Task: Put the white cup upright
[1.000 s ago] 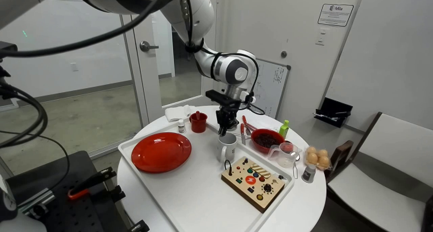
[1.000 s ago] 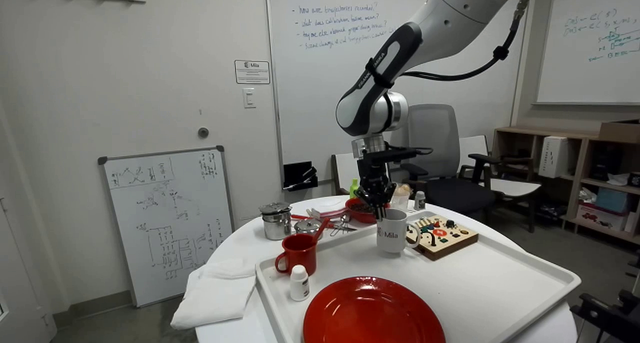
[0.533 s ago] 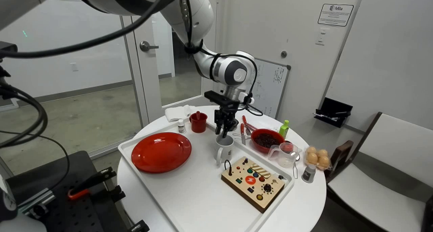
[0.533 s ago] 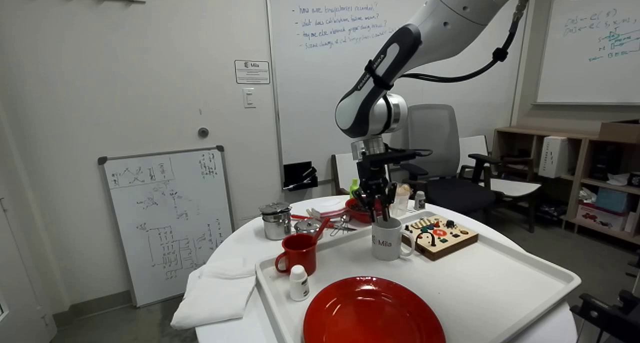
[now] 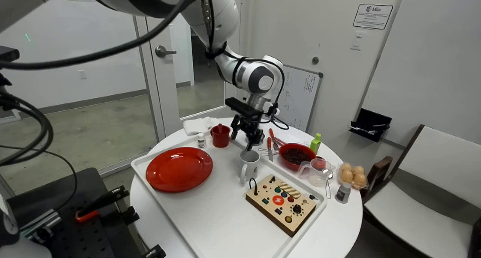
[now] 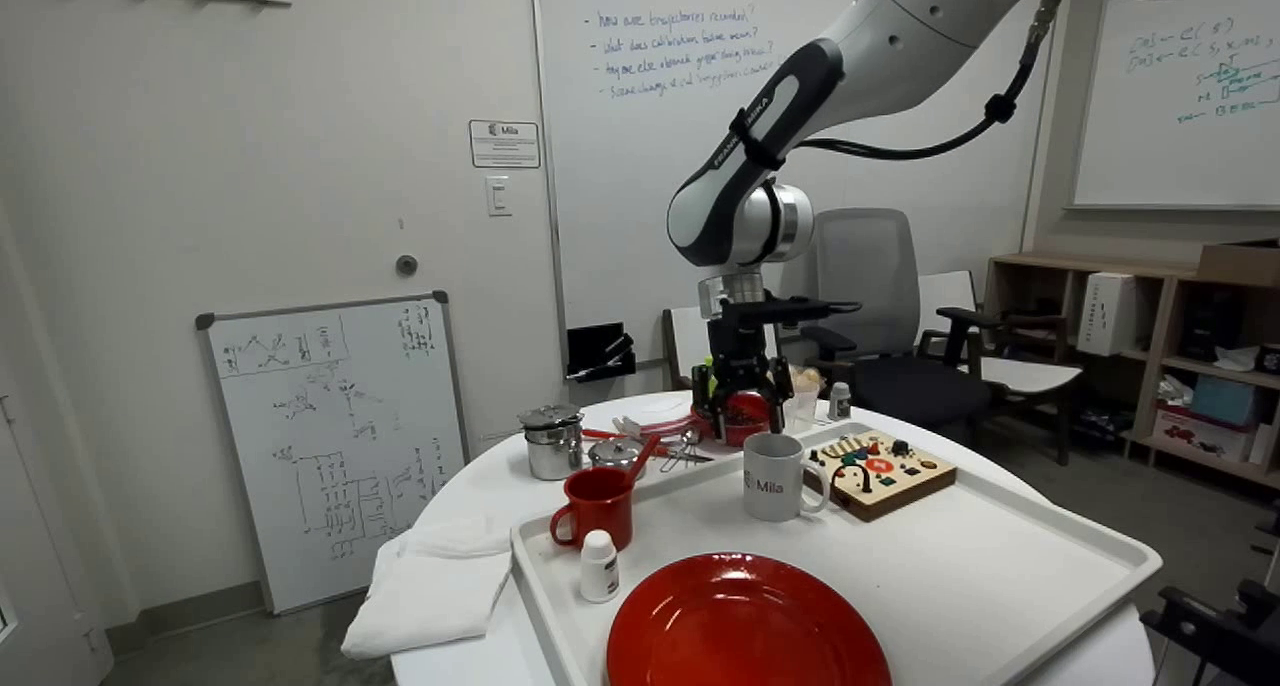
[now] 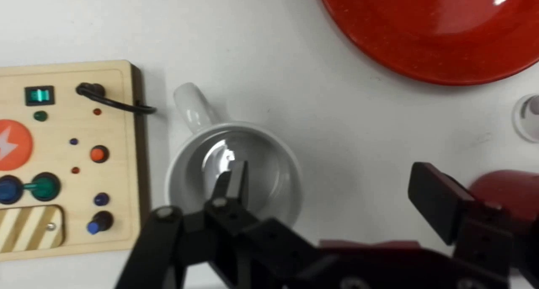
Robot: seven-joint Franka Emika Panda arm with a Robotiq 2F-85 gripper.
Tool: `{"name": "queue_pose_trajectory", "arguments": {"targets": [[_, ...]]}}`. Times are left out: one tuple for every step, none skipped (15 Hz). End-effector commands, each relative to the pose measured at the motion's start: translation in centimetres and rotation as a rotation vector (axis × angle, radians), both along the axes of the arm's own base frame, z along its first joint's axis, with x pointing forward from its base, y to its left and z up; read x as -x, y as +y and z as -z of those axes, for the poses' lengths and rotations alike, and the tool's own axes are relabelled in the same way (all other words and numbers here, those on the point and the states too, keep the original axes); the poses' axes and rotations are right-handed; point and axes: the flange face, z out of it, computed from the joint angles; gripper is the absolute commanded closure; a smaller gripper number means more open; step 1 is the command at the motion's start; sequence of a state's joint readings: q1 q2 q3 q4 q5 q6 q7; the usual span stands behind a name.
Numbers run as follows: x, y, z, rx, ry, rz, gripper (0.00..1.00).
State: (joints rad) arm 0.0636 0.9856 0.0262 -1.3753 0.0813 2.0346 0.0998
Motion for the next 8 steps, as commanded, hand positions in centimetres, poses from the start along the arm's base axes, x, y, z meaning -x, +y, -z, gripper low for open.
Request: {"name": "queue_pose_trajectory", "arguments": {"targets": [[0.8, 0.7, -4.3, -0.177, -0.006, -0.084, 0.0], [0.9, 0.8, -5.7, -0.22, -0.023, -0.109, 0.0], [-0.3, 1.0, -2.7, -0.135, -0.014, -0.069, 0.0], [-0.4, 0.9, -3.7, -0.146, -0.024, -0.073, 0.0], [-0.5, 0.7, -3.8, -0.143, -0.026, -0.071, 0.0], [-0.4, 0.7, -3.5, -0.141, -0.022, -0.071, 0.0], [-0.3, 0.8, -3.1, -0.141, -0.017, -0.072, 0.0], [-0.2, 0.8, -2.8, -0.141, -0.013, -0.072, 0.0]]}}
